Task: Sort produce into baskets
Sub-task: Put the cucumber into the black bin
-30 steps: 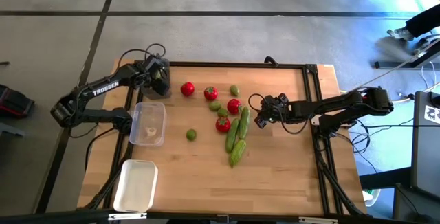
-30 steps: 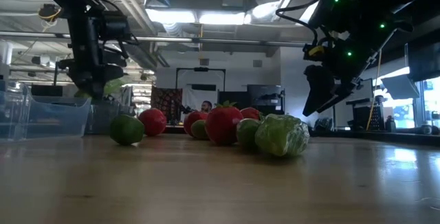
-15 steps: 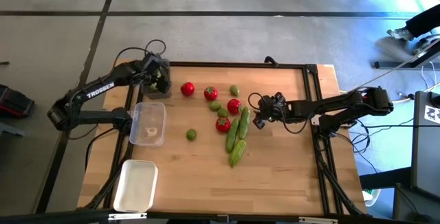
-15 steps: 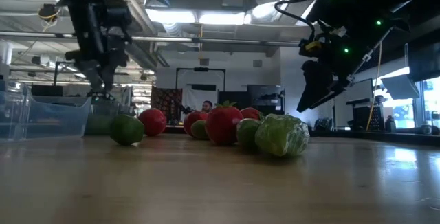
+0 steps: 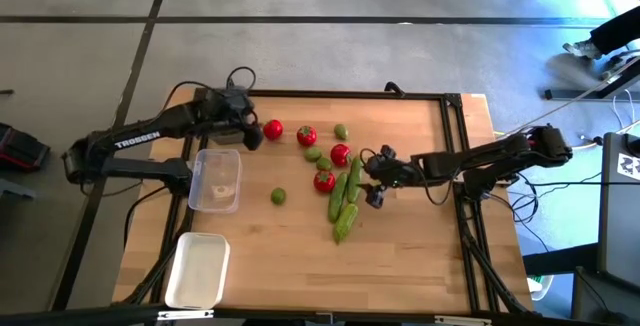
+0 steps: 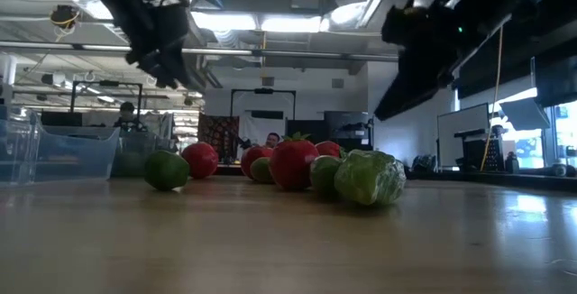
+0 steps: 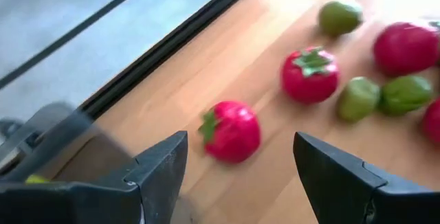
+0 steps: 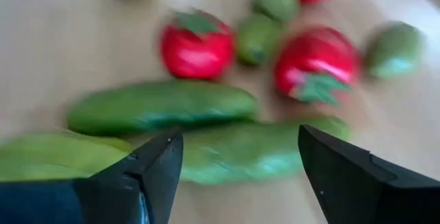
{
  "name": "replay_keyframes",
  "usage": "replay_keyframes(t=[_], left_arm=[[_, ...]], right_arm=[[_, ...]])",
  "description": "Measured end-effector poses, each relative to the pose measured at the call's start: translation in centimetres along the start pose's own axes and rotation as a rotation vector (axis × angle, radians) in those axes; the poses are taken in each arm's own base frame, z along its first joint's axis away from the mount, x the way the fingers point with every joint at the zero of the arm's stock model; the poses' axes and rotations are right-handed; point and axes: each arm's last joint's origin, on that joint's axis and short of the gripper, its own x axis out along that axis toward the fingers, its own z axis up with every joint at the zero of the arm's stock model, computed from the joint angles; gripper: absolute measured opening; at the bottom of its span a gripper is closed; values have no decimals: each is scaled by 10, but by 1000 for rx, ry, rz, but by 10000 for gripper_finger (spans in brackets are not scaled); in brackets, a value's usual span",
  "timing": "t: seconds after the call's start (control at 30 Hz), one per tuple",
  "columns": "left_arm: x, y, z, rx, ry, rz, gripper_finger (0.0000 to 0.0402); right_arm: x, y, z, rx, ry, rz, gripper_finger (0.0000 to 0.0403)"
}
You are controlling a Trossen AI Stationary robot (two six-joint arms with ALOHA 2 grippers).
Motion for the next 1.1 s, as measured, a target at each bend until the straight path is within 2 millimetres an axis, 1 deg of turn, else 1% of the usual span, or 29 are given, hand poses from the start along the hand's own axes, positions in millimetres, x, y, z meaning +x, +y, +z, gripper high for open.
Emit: replay_keyframes(t=[0.07,0.13,0.23,0.33,0.4,0.47,0.53,0.67,0.9,1.1], left_arm=[[-1,-5,2,12,-33,-23,262],[-2,-10,2,20,-42,-40,262],[-4,-15,2,18,-45,-61,262],[-5,-20,2,5,-55,-81,262],[-6,-22,2,0,-62,-94,262],[-6,-24,2,1,-64,-100,262],[-7,-24,2,2,-65,-101,262],[-7,-24,3,-9,-73,-100,262],[-7,-25,6,-21,-105,-108,262],[-7,-24,6,-21,-105,-102,262]], right_arm=[[1,6,0,-39,2,75,273],[2,12,0,-69,-9,111,273],[8,12,-4,-87,6,46,273],[15,9,-8,-52,9,-58,273],[20,8,-9,12,-2,-132,273],[24,7,-12,126,-14,-196,273],[27,6,-15,236,-23,-237,273],[34,5,-19,378,-34,-277,273],[53,2,-31,477,3,-331,273],[59,-6,-30,500,22,-325,273]])
